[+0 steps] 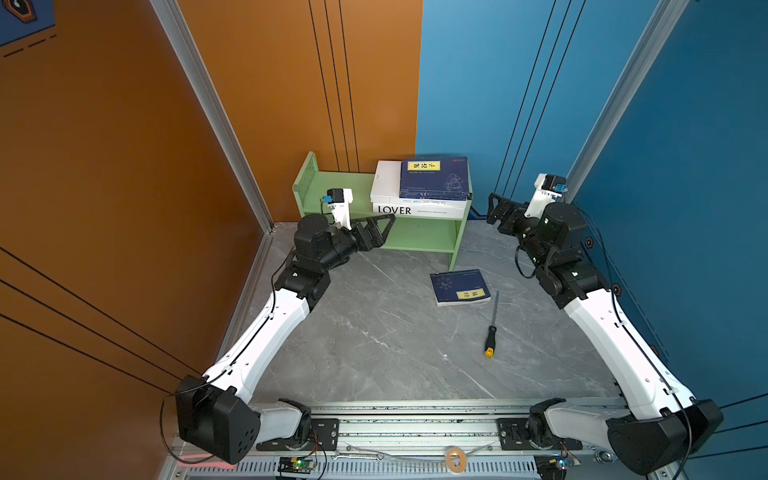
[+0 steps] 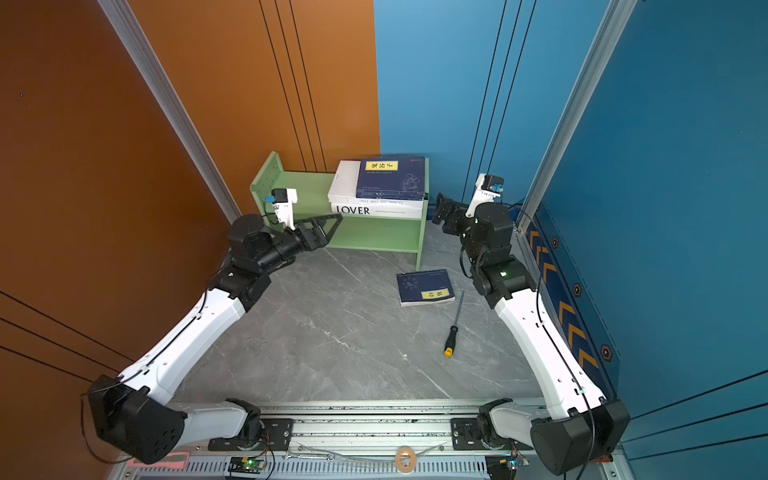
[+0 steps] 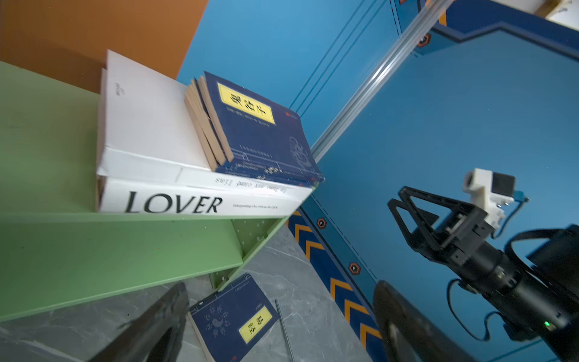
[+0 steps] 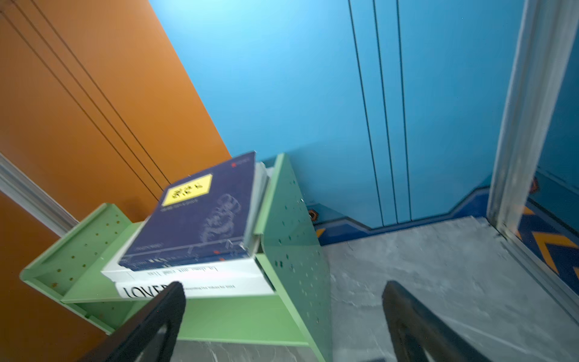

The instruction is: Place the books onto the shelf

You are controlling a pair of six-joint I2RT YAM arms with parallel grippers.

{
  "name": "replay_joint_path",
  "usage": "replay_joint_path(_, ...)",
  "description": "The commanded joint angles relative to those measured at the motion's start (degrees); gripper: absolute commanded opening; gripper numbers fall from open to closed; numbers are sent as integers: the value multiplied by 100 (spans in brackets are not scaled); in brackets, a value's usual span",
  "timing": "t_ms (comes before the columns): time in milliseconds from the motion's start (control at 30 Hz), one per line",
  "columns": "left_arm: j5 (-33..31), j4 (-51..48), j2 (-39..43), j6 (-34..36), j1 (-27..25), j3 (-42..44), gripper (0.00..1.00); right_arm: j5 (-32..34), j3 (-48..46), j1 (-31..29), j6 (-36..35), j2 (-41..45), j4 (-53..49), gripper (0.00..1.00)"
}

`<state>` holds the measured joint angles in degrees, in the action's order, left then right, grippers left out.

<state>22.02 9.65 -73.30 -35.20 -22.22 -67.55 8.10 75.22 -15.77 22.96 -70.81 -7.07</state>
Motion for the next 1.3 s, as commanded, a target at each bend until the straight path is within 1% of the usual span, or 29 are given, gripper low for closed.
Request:
replay_joint_path(0, -424, 54, 94, 391, -370, 447, 94, 118, -623, 190, 464, 16, -395, 100)
replay_joint_path(133, -489, 6, -37, 300, -766, 954, 96, -32, -1177, 452, 938, -124, -591, 100)
replay_joint_path(267, -1091, 12, -151, 316, -1285, 1473, 97, -244, -1612, 780, 1395, -523, -558, 100)
replay_joint_path(367, -1291, 59, -350, 247, -1542, 1680, 98, -576, -1696, 986, 1560, -997, -407, 99)
replay_joint_path(467, -1430, 221, -571, 121, -1694, 1842, 99, -823, -1521, 1040, 1531, -1621, -340, 98)
replay_joint_path(567, -1452, 456, -750, -71, -1732, 1954, 100, -1177, -1145, 1050, 1406, -2340, -343, 96)
replay_joint_path(633, -1477, 545, -846, -163, -1727, 1981, 99, -1404, -869, 1045, 1369, -2799, -372, 92)
replay_joint_path(767, -1593, 558, -833, -224, -1729, 2030, 98, -1402, -492, 1006, 1407, -3504, -471, 90)
replay_joint_path(1000, -1713, 465, -643, -259, -1667, 2214, 98, -1287, -177, 901, 1404, -4122, -587, 89)
replay_joint_path(1133, -1794, 399, -498, -278, -1573, 2303, 98, -1325, -143, 820, 1399, -4310, -635, 84)
replay_joint_path(1267, -1833, 336, -357, -328, -1424, 2377, 98, -1194, -224, 679, 1415, -4319, -732, 81)
